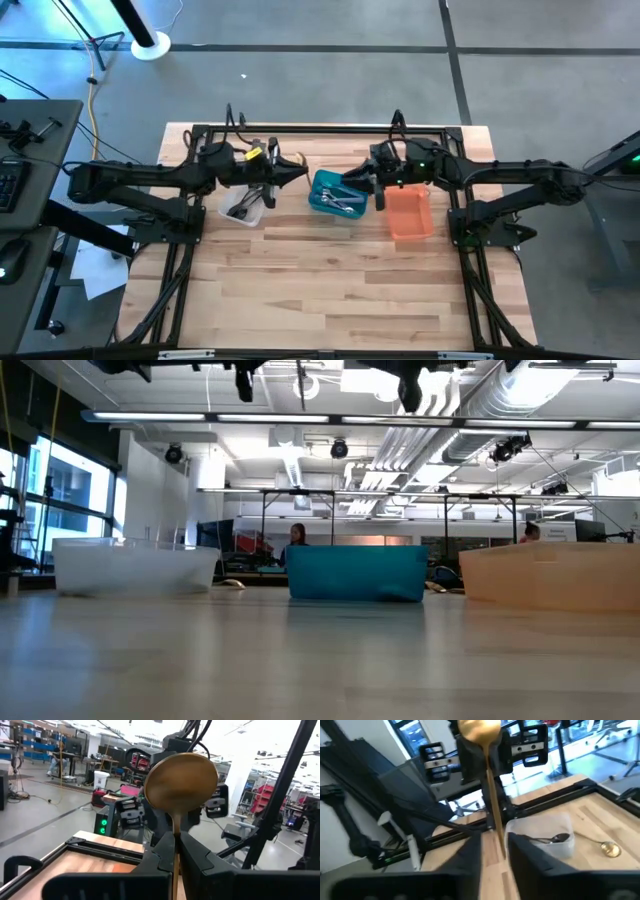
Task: Sort silverware by color (type)
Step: Put the gold spoon into the orange bin
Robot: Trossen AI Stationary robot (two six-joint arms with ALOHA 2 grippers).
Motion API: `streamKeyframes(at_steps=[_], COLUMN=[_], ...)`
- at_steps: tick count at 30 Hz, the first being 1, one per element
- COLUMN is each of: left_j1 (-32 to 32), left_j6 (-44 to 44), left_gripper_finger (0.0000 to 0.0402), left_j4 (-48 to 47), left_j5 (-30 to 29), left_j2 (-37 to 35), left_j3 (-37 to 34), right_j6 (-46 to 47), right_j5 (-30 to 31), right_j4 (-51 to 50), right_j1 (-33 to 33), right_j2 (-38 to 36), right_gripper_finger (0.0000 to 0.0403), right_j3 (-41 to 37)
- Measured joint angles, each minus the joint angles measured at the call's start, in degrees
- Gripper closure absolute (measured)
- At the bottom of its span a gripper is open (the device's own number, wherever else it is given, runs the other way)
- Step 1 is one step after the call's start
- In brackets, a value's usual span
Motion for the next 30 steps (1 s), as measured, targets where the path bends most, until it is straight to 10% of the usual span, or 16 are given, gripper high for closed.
streamKeyframes(at_steps=[11, 30], left_j1=[-0.02, 0.09], left_j6=[1.05, -2.45], left_gripper_finger=[0.0401, 0.0401], left_j4=[0.90, 3.79], left_j5=[0.10, 0.48], left_j2=[6.43, 9.38], left_j3=[4.56, 4.56], right_j6=[-6.07, -7.30], right_j5=[4.16, 0.62], right_j4=[0.47, 8.03], right_j1=[-0.02, -0.01], right_j2=[7.47, 12.51], right_gripper_finger=[0.0150, 0.0177], right_j3=[5.43, 5.73])
